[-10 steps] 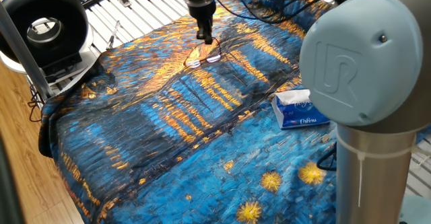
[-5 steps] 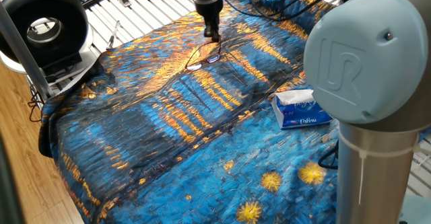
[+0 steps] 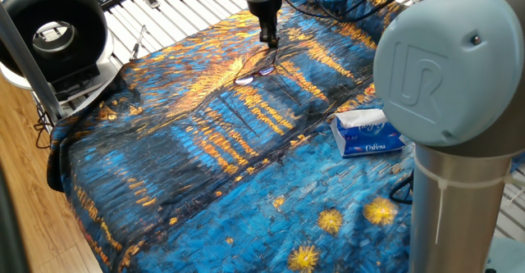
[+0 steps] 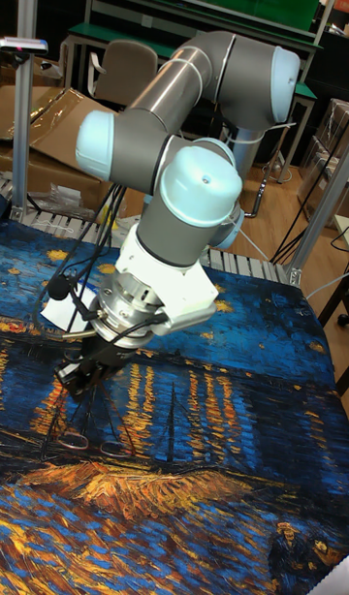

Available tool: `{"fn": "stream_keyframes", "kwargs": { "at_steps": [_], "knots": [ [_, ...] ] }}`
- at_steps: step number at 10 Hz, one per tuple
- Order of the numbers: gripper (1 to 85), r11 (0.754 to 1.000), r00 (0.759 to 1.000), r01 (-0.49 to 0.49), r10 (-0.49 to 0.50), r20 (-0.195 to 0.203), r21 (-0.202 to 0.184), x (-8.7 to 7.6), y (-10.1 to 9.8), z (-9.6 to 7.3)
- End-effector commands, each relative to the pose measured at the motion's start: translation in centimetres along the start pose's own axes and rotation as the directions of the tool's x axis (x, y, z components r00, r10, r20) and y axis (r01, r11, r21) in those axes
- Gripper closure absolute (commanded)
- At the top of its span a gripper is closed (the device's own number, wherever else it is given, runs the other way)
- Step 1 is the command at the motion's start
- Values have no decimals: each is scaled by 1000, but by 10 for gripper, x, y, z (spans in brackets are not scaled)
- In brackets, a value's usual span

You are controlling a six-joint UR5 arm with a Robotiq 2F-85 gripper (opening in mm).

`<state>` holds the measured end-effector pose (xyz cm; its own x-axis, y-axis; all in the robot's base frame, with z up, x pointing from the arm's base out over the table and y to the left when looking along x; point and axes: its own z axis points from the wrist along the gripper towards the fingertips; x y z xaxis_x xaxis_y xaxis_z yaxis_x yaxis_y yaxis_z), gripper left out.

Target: Unfold the leg of the glasses (with one hand)

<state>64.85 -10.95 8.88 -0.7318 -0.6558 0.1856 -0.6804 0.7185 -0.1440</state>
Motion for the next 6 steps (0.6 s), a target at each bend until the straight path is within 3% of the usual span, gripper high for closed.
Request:
{"fn": "stream_keyframes", "kwargs": {
  "at_steps": [1,6],
  "knots": [
    [847,1000,1000,4,-3,10,-3,1,-4,1],
    [847,989,996,-75,81,46,-126,-19,32,-3]
  ]
}}
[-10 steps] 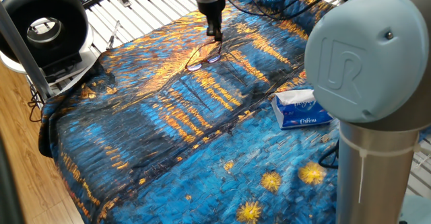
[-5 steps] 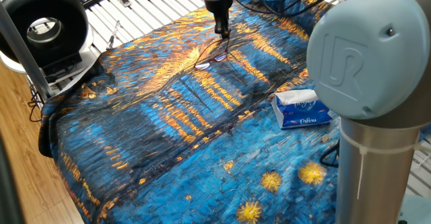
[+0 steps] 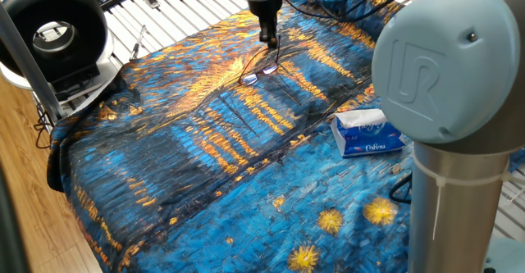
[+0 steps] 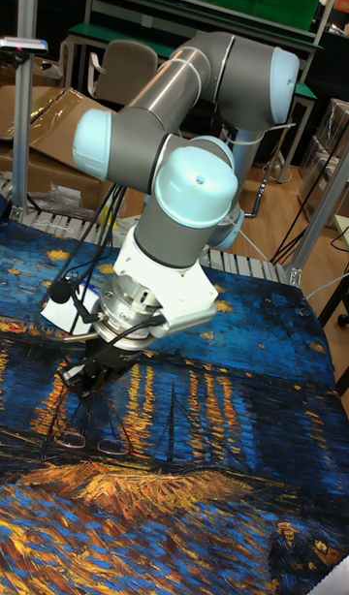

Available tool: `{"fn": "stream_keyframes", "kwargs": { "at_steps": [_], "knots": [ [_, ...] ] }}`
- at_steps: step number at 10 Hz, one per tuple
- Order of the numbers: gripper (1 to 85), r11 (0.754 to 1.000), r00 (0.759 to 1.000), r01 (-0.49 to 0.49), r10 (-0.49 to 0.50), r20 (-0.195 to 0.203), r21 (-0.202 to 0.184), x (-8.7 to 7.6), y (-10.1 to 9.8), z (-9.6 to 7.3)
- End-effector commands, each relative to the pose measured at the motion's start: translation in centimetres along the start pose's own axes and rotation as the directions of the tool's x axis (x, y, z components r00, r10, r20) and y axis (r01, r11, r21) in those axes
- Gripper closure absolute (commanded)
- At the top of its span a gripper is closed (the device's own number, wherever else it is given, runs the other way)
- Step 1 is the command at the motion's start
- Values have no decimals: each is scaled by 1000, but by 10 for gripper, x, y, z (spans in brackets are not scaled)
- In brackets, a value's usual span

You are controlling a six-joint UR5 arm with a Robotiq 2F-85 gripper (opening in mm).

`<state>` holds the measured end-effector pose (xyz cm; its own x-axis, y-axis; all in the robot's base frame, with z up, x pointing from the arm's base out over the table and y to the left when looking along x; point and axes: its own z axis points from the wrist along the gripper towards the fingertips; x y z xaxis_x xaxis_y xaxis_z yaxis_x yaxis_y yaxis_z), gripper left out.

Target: Unfold the leg of the glasses (with one hand)

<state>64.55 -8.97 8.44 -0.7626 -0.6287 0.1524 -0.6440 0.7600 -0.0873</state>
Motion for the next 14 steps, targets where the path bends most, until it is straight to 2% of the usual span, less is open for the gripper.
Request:
{"fn": "stream_keyframes", "kwargs": {
  "at_steps": [1,4,6,8,9,11,12,14],
  "knots": [
    [847,996,999,-45,47,25,-80,-8,20,-2],
    [847,988,995,-95,97,5,-123,-12,35,-11],
    [847,979,992,-120,122,3,-164,-19,48,-18],
    [847,964,989,-145,150,5,-221,-25,63,-21],
    [847,960,987,-153,158,3,-234,-27,67,-23],
    [847,967,990,-134,138,4,-219,-26,61,-22],
    [847,973,992,-126,127,-8,-193,-22,54,-21],
    [847,975,992,-125,127,-5,-184,-23,51,-24]
  ]
}}
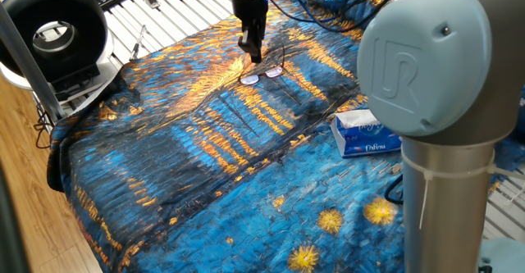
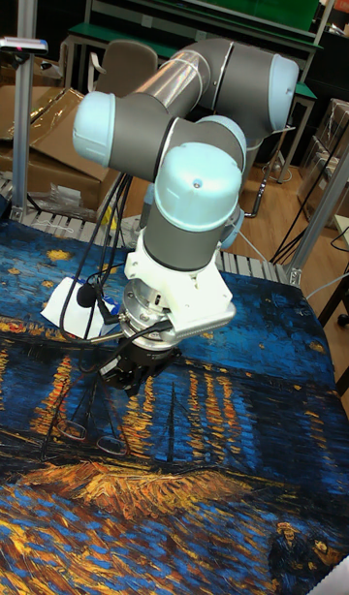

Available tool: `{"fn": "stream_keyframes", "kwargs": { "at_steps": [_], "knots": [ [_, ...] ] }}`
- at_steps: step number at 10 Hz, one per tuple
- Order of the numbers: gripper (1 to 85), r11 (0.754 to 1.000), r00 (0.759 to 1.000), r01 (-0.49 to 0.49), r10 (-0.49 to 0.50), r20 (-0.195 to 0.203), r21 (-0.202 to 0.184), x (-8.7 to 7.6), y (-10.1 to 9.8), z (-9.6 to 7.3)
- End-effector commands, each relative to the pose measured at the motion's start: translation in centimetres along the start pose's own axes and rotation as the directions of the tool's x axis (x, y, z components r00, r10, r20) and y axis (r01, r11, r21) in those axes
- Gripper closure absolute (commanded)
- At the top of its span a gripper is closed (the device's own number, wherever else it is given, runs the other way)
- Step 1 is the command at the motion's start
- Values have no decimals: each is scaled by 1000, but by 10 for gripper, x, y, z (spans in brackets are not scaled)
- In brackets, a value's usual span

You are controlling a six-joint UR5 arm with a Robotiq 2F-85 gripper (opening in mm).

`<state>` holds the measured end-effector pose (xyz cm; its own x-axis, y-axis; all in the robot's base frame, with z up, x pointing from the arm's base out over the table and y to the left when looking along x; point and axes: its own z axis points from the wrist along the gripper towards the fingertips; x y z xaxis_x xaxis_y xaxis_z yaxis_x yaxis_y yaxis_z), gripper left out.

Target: Unfold the leg of the glasses (with one hand)

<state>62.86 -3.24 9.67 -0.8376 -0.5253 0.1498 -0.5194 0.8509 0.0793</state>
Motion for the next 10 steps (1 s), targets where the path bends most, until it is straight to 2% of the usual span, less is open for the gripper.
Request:
{"fn": "stream_keyframes", "kwargs": {
  "at_steps": [1,3,4,6,7,8,10],
  "knots": [
    [847,1000,1000,-2,2,4,16,-4,-5,-9],
    [847,998,1000,11,-11,5,62,-10,-19,-20],
    [847,995,999,32,-32,1,92,-8,-32,-22],
    [847,992,999,33,-34,8,121,-4,-49,-20],
    [847,992,1000,24,-26,16,123,-2,-53,-17],
    [847,995,1000,-1,-2,29,102,0,-51,-10],
    [847,994,999,-40,37,39,97,6,-54,-1]
  ]
}}
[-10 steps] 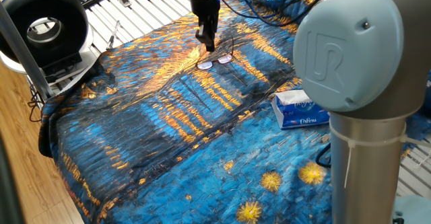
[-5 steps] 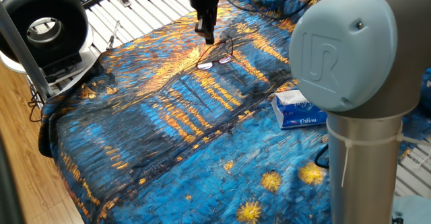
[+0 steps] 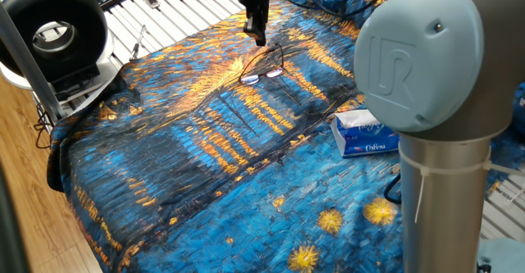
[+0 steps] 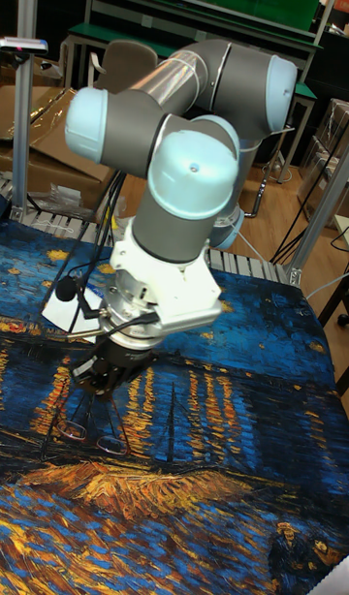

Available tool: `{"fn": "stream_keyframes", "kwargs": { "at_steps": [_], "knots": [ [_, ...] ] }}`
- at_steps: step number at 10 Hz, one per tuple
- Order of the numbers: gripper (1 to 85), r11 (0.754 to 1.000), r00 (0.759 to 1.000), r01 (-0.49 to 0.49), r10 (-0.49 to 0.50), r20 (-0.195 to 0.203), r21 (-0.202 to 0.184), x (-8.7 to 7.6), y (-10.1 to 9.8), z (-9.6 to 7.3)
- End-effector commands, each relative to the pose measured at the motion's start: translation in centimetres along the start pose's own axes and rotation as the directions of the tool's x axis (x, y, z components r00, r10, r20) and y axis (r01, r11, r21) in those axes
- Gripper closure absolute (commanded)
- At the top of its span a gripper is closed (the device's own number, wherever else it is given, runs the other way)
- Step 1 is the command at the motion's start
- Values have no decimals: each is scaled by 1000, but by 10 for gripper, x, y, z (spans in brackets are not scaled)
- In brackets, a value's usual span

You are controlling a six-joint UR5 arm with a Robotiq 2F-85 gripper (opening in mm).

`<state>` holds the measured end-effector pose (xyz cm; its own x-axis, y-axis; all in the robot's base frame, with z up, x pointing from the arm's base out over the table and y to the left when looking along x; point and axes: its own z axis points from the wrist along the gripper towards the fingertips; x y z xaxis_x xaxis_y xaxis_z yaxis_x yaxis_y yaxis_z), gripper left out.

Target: Unfold the leg of the glasses (with one hand)

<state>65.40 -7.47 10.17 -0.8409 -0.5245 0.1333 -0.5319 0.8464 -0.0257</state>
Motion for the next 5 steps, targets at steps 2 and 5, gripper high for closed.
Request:
{"fn": "stream_keyframes", "kwargs": {
  "at_steps": [2,5],
  "knots": [
    [847,998,999,-50,50,20,-23,8,-3,12],
    [847,993,996,-91,92,4,-72,13,10,18]
  ]
}}
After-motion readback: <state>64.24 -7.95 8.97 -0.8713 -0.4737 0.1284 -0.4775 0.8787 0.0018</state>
